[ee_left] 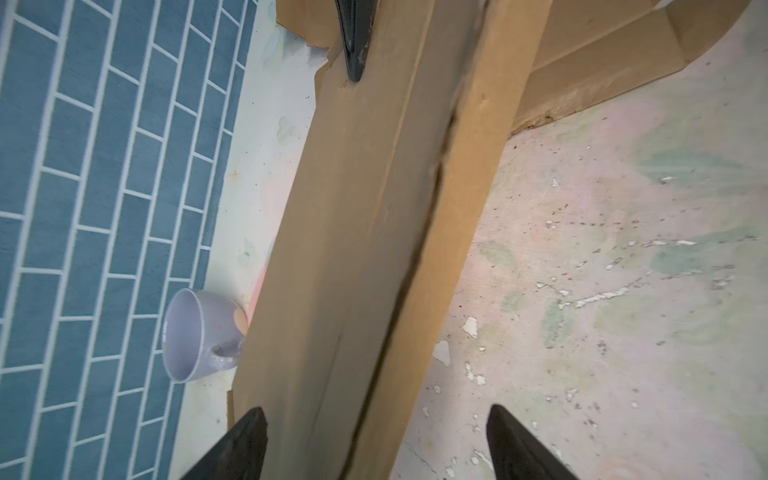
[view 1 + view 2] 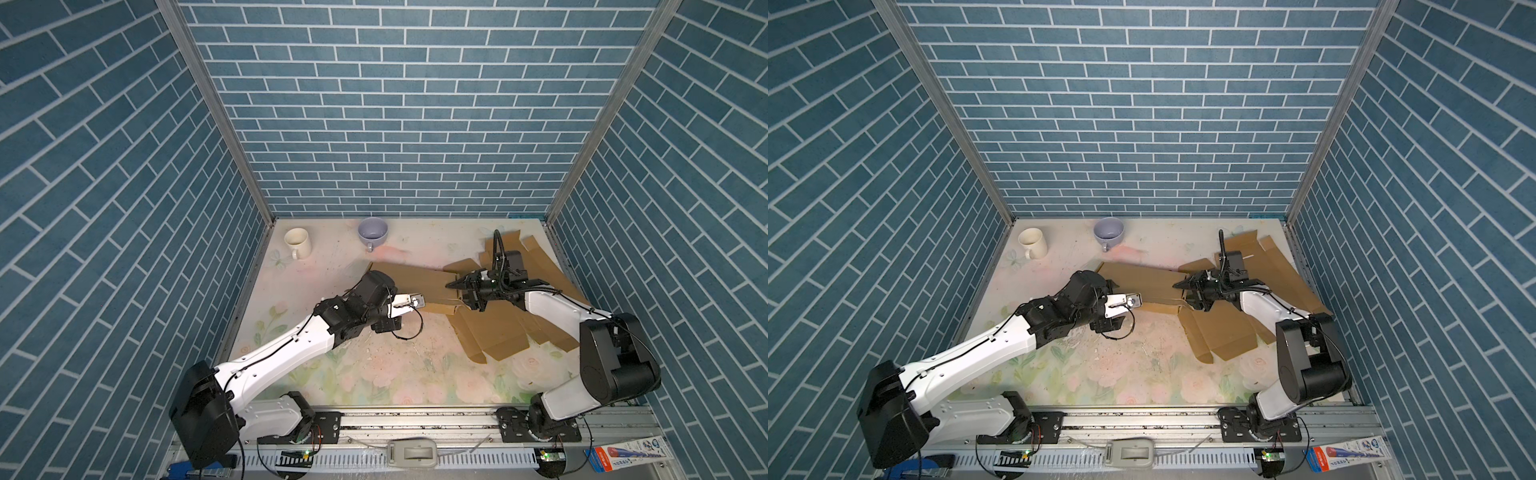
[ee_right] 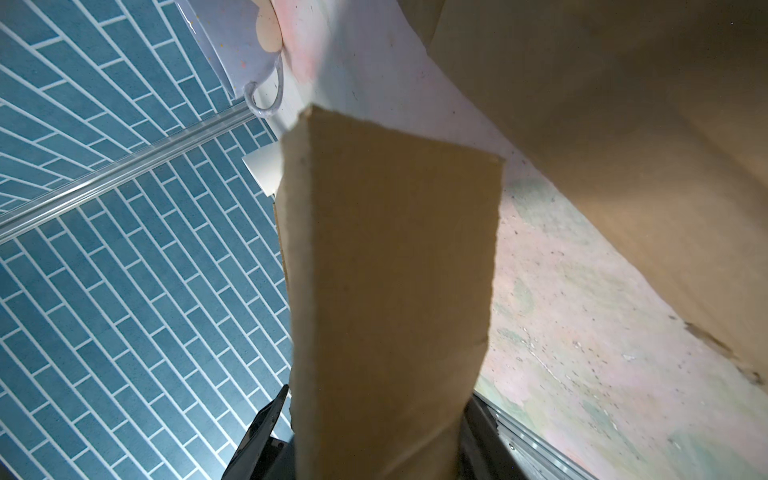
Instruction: Fold the paper box
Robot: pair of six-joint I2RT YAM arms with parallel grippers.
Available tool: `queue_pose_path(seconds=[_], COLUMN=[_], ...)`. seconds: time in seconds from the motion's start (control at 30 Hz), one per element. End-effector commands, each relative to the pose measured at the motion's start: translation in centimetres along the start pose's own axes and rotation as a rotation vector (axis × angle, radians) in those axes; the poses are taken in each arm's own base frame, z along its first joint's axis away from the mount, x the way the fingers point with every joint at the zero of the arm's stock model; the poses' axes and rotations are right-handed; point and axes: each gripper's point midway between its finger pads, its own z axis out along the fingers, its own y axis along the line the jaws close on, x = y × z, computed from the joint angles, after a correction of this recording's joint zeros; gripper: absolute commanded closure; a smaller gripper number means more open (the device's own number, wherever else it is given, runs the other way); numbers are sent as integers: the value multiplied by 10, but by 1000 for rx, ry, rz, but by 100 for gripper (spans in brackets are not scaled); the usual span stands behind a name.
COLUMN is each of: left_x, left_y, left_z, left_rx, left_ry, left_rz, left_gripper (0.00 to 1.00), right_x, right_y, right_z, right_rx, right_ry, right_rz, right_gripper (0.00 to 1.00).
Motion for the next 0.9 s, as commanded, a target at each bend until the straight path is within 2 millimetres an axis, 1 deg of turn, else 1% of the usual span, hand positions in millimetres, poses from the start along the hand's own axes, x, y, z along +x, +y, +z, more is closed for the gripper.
queue_pose_path(seconds=[0.0,0.1,0.23,0.33,0.47,0.5,0.53,0.73,0.8,0.87], left_x=[5,7,7,9,5,3,9,16,19,27], left_y=[8,14,15,19,30,32,28,22,21,14], left_z=[4,3,3,4,-2,-4,-3,-5,-7,-6], left_rx=[-104,-170,-238,-300,-378,-387,-378,-351,-341,-304], left_ry=[32,31,30,50,51,49,58,80,92,117], left_rz=[105,151,221,290,332,334,341,342,327,314], left_gripper=[17,18,20,26,35,37,39,47,49,50], right_x=[18,24,34,43,49,50,50,49,47,44], right_y=[27,30,35,37,31,30,31,34,33,31], right_z=[-8,-8,-5,-1,4,4,4,3,-1,-8], right_rx=[-47,-62,-74,-73,-62,-62,-64,-78,-84,-91], right_ry=[60,90,135,172,212,216,220,219,209,189], right_rz=[5,22,26,18,29,29,27,10,2,-5], right_gripper=[73,73,74,74,73,71,69,51,46,43])
